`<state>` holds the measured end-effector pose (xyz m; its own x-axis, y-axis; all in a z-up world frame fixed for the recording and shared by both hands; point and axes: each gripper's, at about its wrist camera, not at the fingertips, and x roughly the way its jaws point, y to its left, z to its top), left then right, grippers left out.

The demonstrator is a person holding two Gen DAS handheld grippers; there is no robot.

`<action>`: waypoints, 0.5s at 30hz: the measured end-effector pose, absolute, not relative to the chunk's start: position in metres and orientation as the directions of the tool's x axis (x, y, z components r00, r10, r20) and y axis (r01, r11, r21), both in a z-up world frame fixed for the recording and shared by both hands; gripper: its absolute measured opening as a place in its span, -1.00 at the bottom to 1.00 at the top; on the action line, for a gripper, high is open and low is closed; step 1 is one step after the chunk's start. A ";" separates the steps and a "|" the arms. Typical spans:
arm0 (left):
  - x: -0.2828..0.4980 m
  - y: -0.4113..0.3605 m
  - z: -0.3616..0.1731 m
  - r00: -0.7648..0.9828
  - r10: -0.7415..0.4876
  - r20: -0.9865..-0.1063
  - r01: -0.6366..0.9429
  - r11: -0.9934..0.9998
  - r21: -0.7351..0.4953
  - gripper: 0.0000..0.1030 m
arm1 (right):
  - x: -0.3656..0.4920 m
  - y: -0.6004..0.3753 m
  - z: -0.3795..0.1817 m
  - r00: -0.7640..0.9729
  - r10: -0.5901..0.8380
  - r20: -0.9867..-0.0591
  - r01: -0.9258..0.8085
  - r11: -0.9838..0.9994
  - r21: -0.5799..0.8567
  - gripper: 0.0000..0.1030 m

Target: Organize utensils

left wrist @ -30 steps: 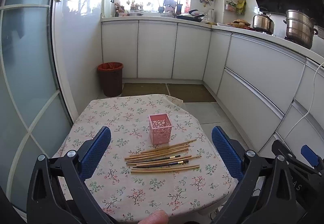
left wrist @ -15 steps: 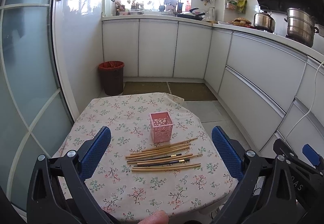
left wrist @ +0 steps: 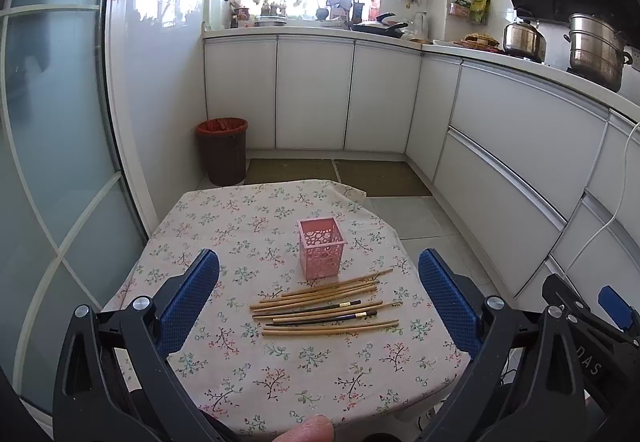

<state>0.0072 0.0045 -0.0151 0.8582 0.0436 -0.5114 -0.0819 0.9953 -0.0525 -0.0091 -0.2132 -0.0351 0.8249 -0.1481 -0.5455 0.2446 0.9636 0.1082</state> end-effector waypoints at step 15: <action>0.008 0.005 -0.017 0.854 0.043 -0.518 -0.082 0.995 -0.052 0.86 | -0.010 -0.211 -0.037 0.823 -0.146 -0.548 0.244 0.964 0.109 0.87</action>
<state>0.0079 0.0054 -0.0169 0.8542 0.0432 -0.5182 -0.0820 0.9953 -0.0523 -0.0100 -0.2113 -0.0373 0.8234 -0.1458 -0.5485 0.2436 0.9637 0.1094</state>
